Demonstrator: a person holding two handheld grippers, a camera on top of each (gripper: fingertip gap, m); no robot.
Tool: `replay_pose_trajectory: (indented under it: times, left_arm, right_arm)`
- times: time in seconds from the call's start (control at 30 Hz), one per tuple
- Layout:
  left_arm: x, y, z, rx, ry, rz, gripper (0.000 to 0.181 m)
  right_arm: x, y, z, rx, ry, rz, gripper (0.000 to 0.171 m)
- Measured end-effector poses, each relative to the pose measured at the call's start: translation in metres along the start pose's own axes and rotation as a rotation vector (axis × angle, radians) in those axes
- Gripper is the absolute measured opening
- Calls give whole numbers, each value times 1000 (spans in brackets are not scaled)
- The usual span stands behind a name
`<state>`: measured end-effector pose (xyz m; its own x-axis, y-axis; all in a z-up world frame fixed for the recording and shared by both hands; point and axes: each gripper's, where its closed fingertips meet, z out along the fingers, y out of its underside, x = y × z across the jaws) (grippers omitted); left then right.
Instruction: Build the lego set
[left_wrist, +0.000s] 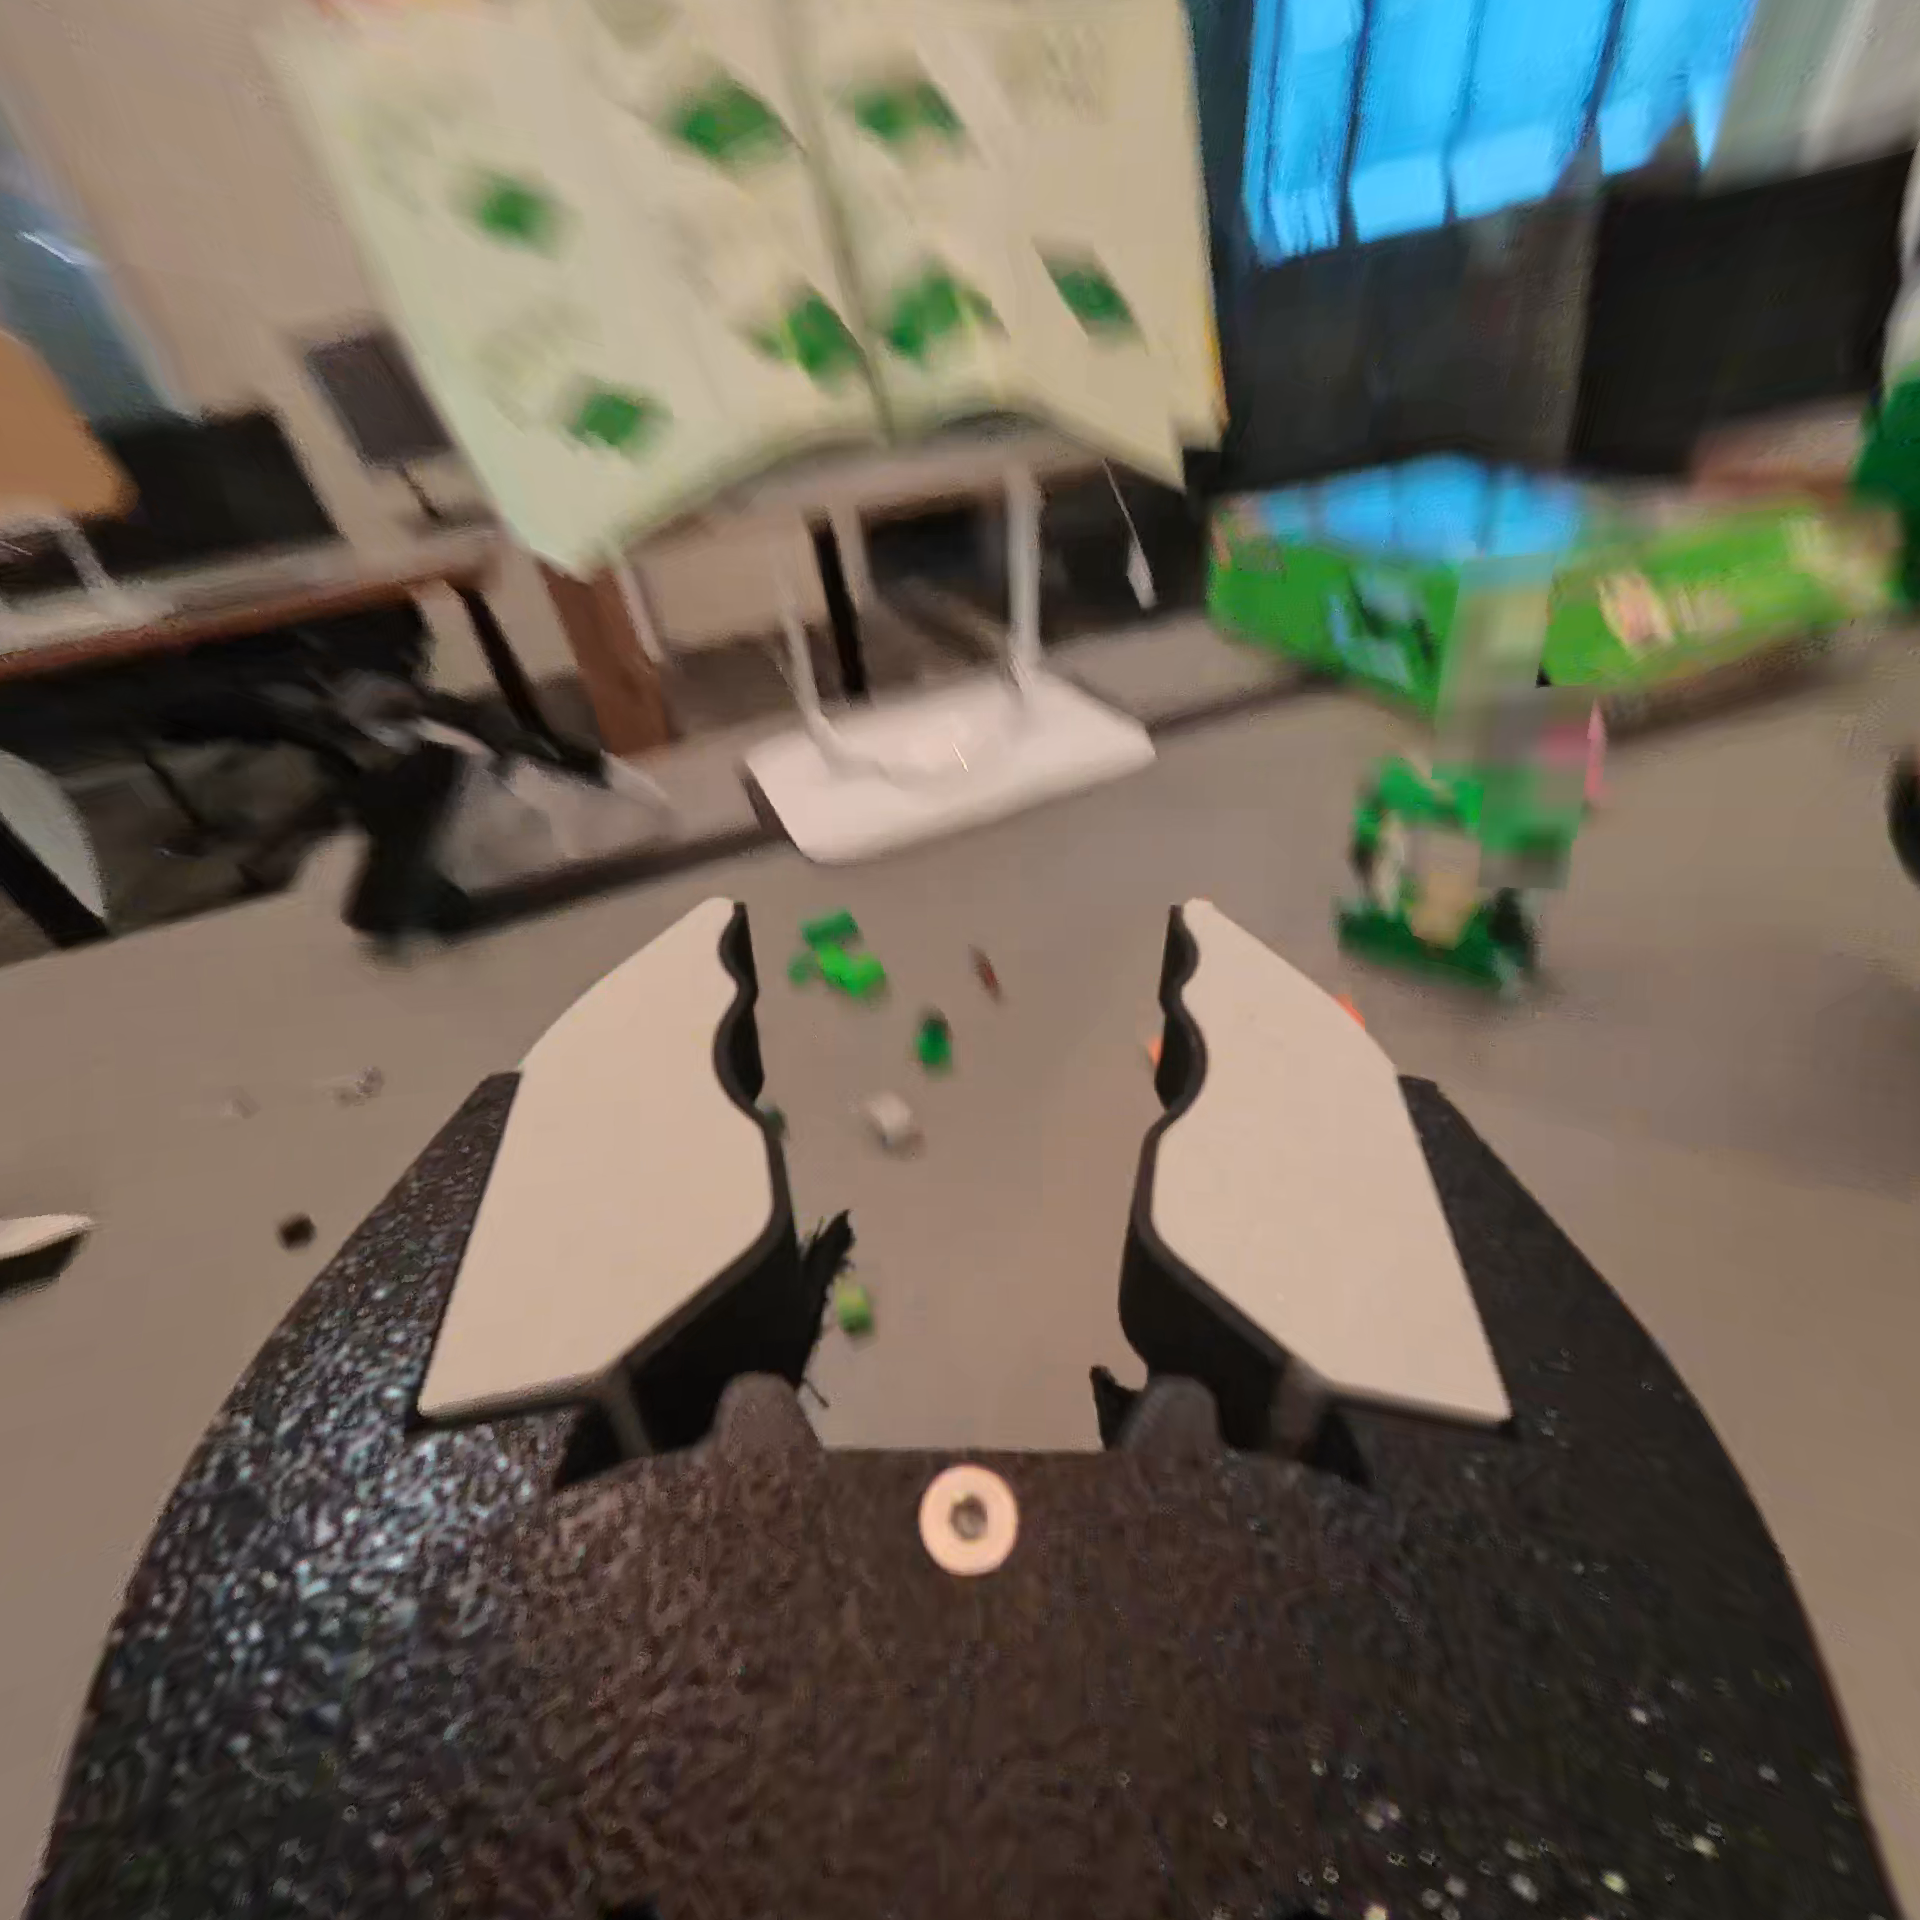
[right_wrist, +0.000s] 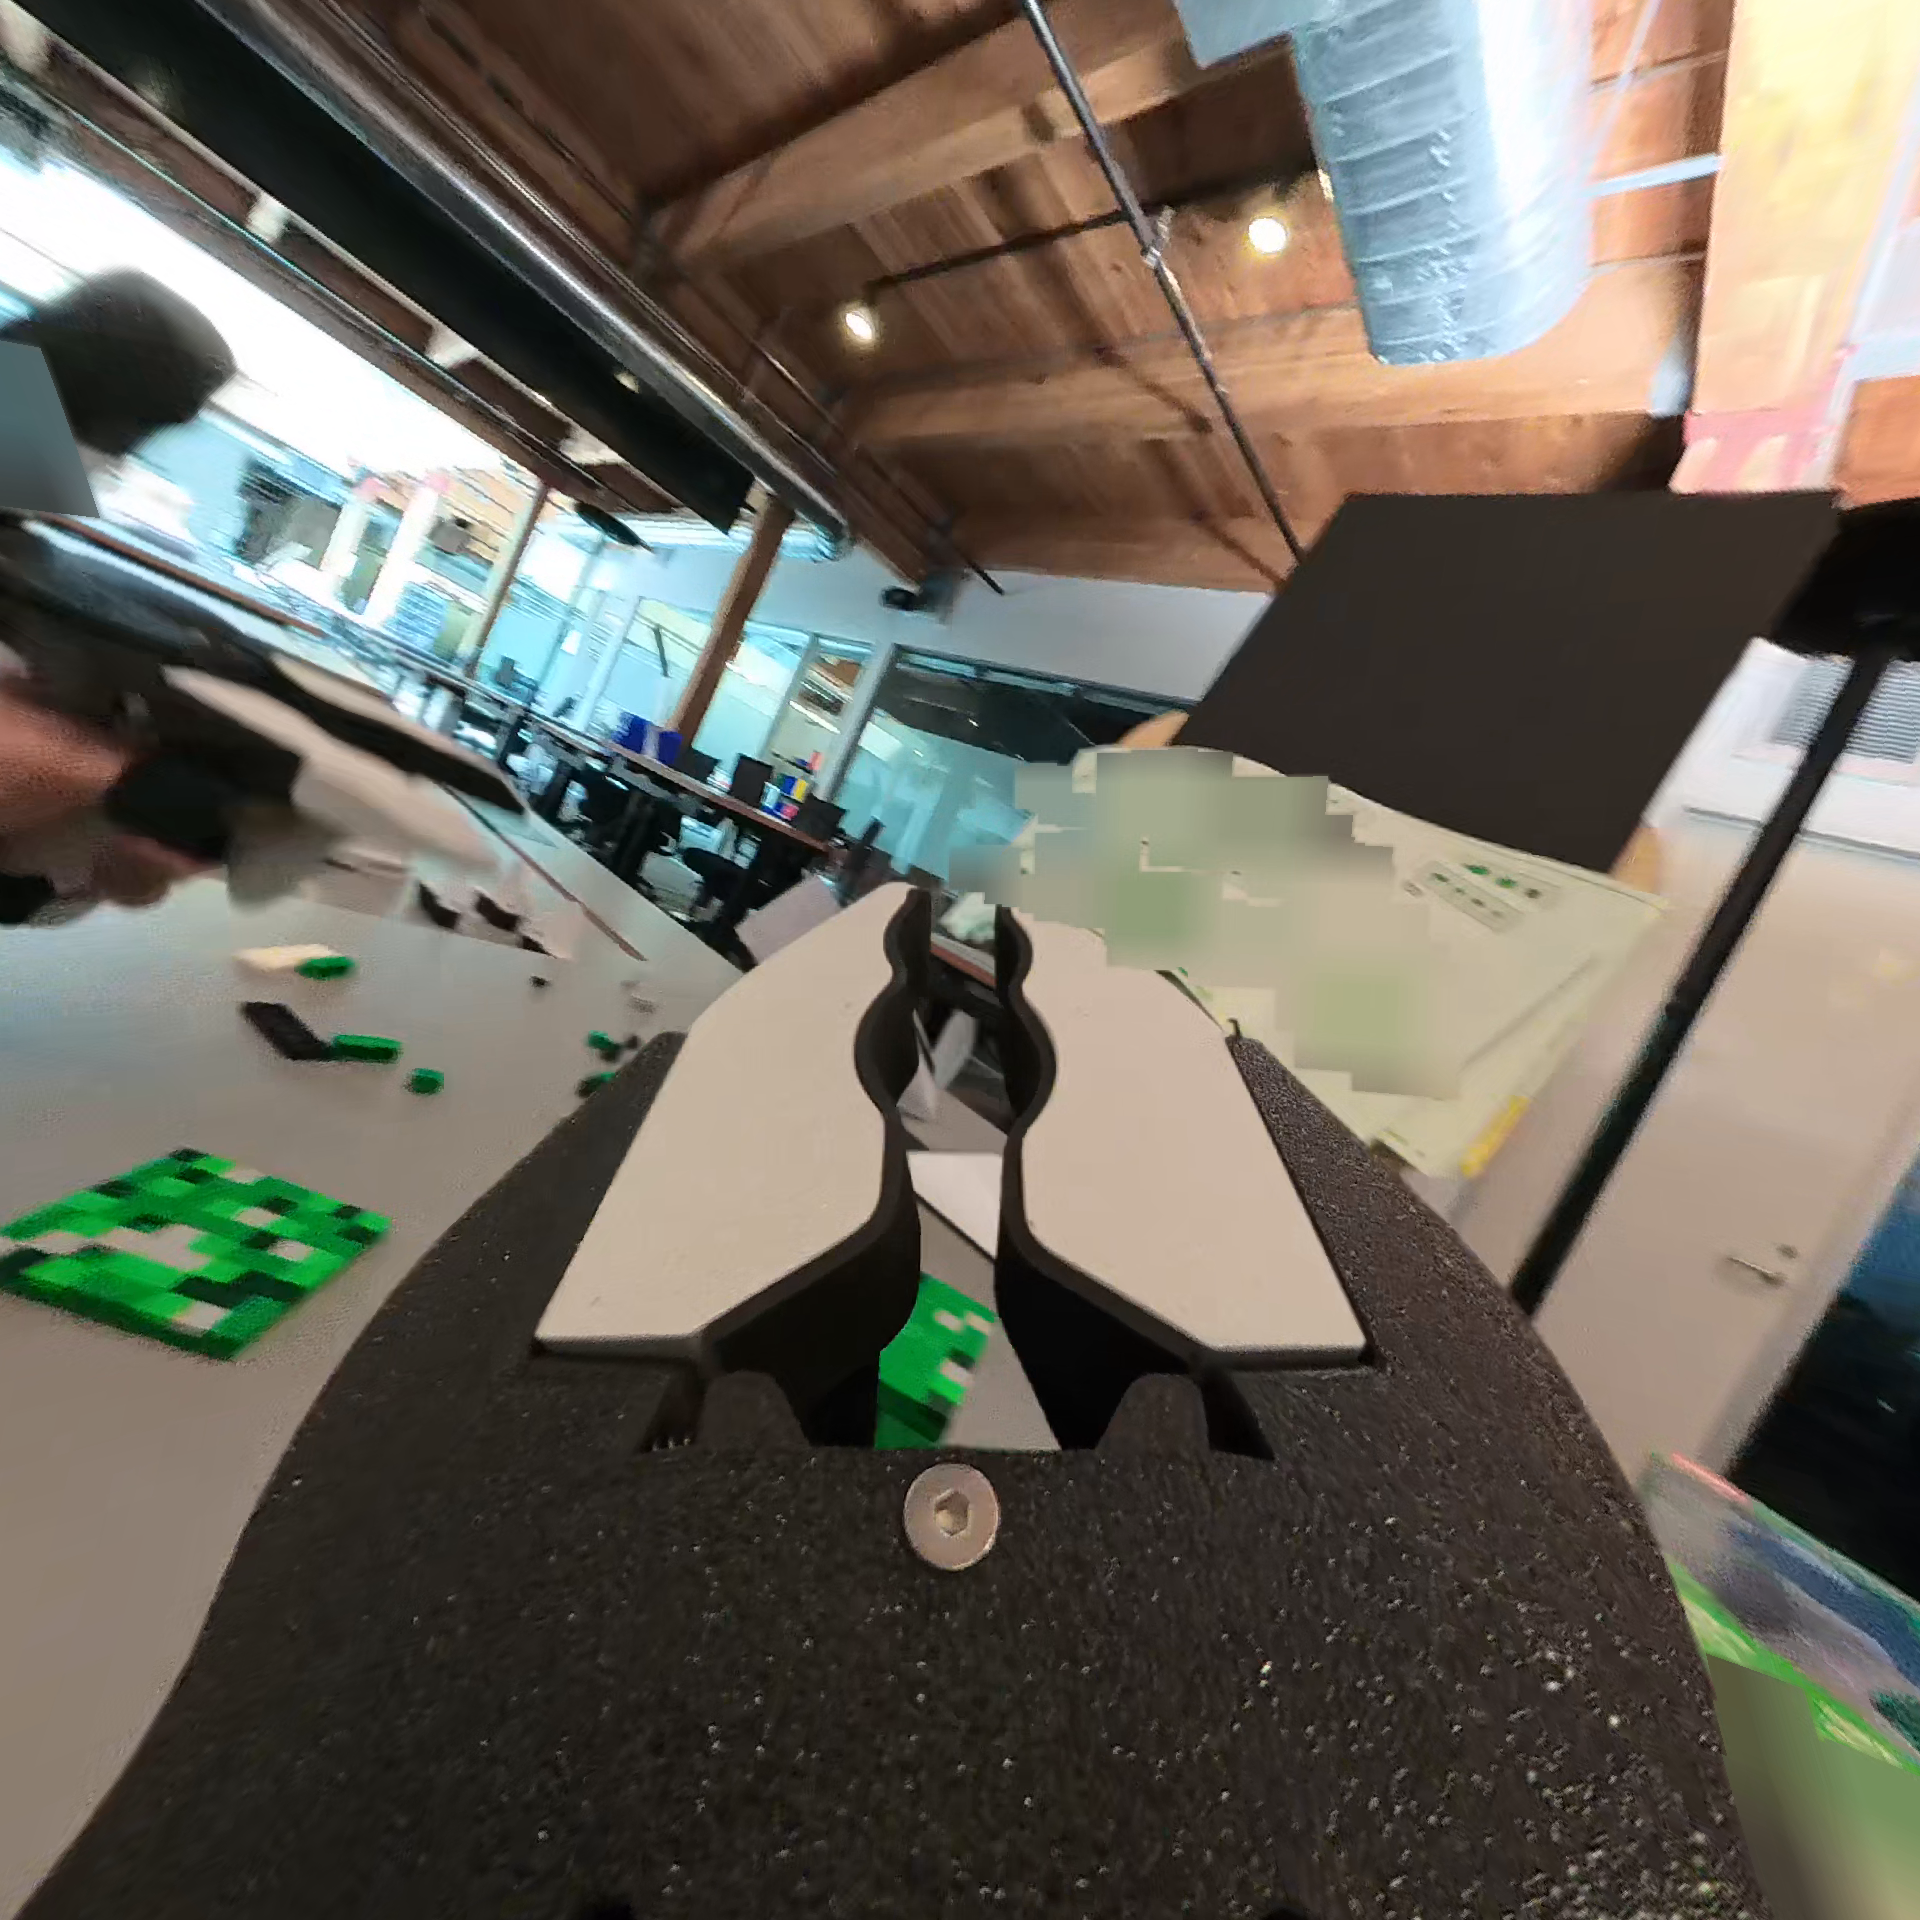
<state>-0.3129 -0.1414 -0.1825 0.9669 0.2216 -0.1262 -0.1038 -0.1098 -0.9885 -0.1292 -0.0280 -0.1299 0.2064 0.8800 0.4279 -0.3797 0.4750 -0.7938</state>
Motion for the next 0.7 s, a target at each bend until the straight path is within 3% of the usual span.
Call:
replay_pose_trajectory:
  times: [0.1, 0.2, 0.37, 0.5, 0.7]
  left_arm:
    - [-45, -35, 8, 222, -149, -4, 64]
    - [-69, -31, 26, 253, -281, 170, 59]
    - [-45, -15, 47, 298, -240, 366, 50]
    - [-19, -2, 58, 248, -136, 424, 35]
    - [-50, -16, 42, 294, -306, 417, 31]
  right_arm:
    - [30, 28, -3, -80, 85, 23, 11]
    - [50, 53, -6, -148, 146, 76, 10]
    - [59, 72, 0, -241, 144, 40, 9]
    - [84, 92, 29, -376, 145, -29, 8]
    - [135, 139, 97, -598, 211, 54, 21]
